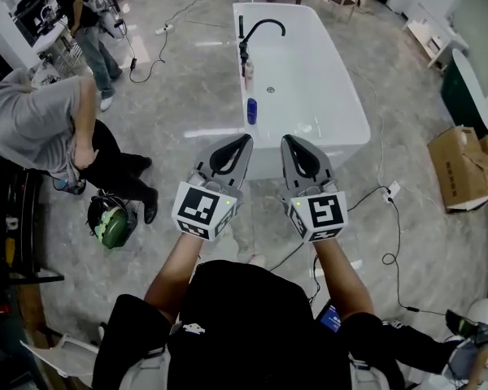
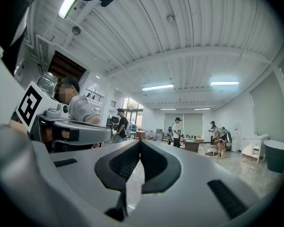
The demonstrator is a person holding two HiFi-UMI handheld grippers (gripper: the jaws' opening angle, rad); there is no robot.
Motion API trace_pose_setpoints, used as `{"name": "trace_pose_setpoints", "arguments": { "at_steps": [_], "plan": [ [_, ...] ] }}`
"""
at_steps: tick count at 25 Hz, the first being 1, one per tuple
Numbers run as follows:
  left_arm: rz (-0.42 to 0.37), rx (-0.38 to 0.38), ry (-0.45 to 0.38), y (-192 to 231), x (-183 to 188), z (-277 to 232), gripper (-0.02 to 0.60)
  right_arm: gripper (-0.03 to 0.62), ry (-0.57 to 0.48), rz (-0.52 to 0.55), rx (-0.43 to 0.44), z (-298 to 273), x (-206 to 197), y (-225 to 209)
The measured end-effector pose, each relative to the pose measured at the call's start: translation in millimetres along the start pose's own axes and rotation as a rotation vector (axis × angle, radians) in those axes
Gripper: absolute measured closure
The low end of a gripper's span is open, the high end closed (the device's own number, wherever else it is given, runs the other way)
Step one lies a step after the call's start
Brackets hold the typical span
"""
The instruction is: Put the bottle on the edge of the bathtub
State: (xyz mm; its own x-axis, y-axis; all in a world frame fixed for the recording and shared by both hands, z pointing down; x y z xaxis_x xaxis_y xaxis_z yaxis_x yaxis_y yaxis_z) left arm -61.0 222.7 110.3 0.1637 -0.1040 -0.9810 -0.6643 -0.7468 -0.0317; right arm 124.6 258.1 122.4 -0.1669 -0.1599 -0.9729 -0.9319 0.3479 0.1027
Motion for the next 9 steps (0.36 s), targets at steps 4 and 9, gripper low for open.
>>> {"name": "trace_pose_setpoints", "arguments": {
  "at_steps": [4, 9],
  "plan": [
    [-0.001, 0.005, -0.004, -3.3, -1.6, 0.1, 0.569, 0.571, -0.004, 0.002, 0.005, 1.9, -2.8, -0.6],
    [-0.003, 0.009, -0.005, -7.9, -4.3, 5.0, 0.569, 0.571, -0.005, 0.004, 0.007, 7.0, -5.4, 2.9]
  ]
}}
Point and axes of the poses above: the fingertips, and each gripper's own axes: z backward along the fingers, y to its left, x out of its top, the point moved 10 cm from there along z, backward along the fingers, and after that the axes turned 14 degrees about y, right-handed, at the moved point
